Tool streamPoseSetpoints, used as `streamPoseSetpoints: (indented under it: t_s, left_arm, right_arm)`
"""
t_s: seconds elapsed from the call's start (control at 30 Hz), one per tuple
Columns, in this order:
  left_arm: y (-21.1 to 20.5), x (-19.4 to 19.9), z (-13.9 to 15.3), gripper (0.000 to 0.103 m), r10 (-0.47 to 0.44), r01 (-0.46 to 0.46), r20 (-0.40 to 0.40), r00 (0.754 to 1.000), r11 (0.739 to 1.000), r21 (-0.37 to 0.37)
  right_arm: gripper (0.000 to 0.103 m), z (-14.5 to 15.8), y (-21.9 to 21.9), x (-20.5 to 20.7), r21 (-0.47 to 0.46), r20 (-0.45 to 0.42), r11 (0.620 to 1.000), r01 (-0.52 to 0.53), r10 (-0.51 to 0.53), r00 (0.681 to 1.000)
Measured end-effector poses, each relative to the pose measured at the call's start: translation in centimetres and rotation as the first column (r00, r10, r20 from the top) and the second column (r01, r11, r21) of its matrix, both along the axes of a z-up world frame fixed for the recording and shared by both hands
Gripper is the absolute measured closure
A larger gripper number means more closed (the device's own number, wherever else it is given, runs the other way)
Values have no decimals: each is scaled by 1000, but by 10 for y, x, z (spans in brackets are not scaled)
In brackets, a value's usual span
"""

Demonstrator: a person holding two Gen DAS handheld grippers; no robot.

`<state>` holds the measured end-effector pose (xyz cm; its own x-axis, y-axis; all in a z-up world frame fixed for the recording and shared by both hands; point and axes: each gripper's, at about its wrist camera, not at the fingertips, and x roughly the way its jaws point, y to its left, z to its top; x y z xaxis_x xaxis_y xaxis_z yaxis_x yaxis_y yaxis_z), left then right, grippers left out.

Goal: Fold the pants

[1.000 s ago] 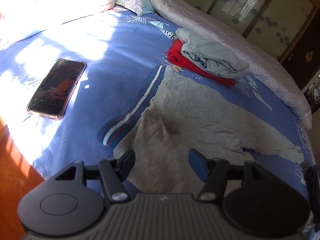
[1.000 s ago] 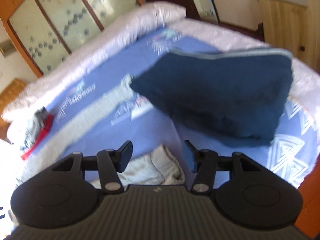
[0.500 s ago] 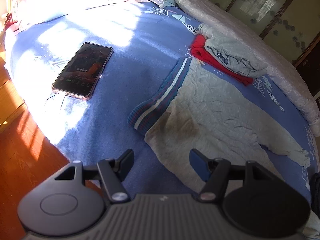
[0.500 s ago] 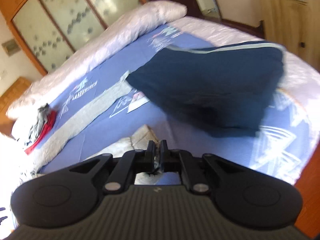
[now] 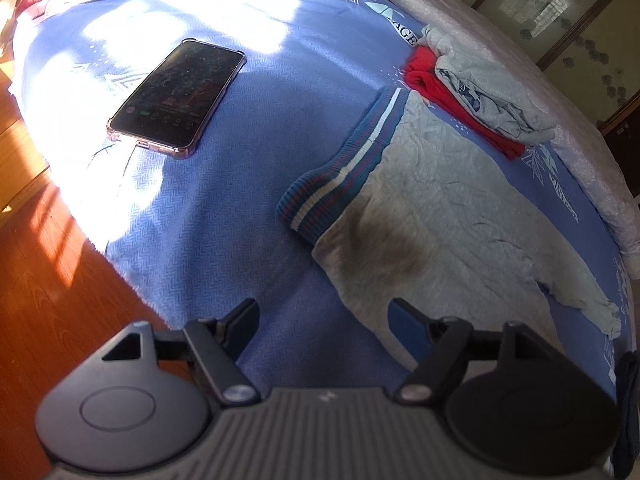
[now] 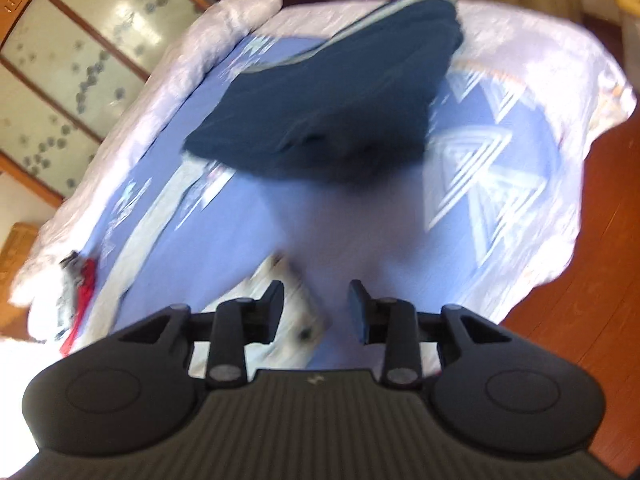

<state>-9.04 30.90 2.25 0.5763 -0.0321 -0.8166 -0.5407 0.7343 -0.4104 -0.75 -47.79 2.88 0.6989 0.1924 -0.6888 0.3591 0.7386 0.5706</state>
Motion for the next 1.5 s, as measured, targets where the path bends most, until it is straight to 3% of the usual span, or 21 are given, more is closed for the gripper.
streamPoseSetpoints:
  t_s: [0.13,0.27,0.47,0.57,0.6,0.67,0.73,0.8,0.83,0.87,0.93,1.03,1.2,1.33,1.5]
  left_arm:
    - [-5,3,1,27,-34,34,20,999,999,-9]
    - [-5,14,-5,23,-40,42,28,999,998,-47]
    - [-1,20,-19,24,-9,16,57,998,991,-130]
    - [1,20,-21,26,20,-8,90,996,992,-128]
    - [1,21,-20,31,21,-10,94,995,993,-121]
    - [3,23,-21,53,29,-19,83,996,992,-122]
    - [7,24,-27,91,49,-38,67,997,987,-155]
    - [11,25,-32,92,73,-59,64,995,979,-196]
    - [12,25,-32,93,79,-65,61,995,977,-205]
    - [13,25,-29,93,82,-67,63,995,976,-207]
    - [16,23,-19,93,90,-71,86,992,976,-207]
    - [23,21,0,93,110,-74,140,984,968,-240]
    - [32,37,27,93,141,-74,209,968,951,-301]
    - [38,69,43,93,178,-86,244,953,934,-347]
    - [42,130,50,93,212,-119,225,951,923,-367]
  right_arm:
    - [64,-2,28,-10,173,4,980,-97,98,995]
    - [64,-17,65,-1,249,-15,955,-164,173,985]
    - [59,-41,75,9,331,-65,943,-36,61,996]
    - [59,-39,60,2,315,-46,948,37,-23,999]
    - [59,-39,55,0,317,-50,946,68,-55,997]
    - [59,-42,48,-3,324,-64,938,126,-111,992]
    - [59,-45,45,-6,321,-77,931,172,-155,985]
    - [65,-48,41,-5,306,-76,932,194,-179,981]
    - [84,-49,40,-3,294,-86,935,199,-182,980]
    - [91,-50,39,-1,278,-101,938,205,-184,978]
    - [94,-46,39,0,259,-81,944,203,-189,979]
    - [95,-24,46,4,169,-4,971,167,-169,986]
    - [95,17,48,28,114,136,987,114,-129,982]
    - [95,39,54,77,97,210,992,79,-98,973]
    - [95,54,71,160,22,255,998,51,-55,965]
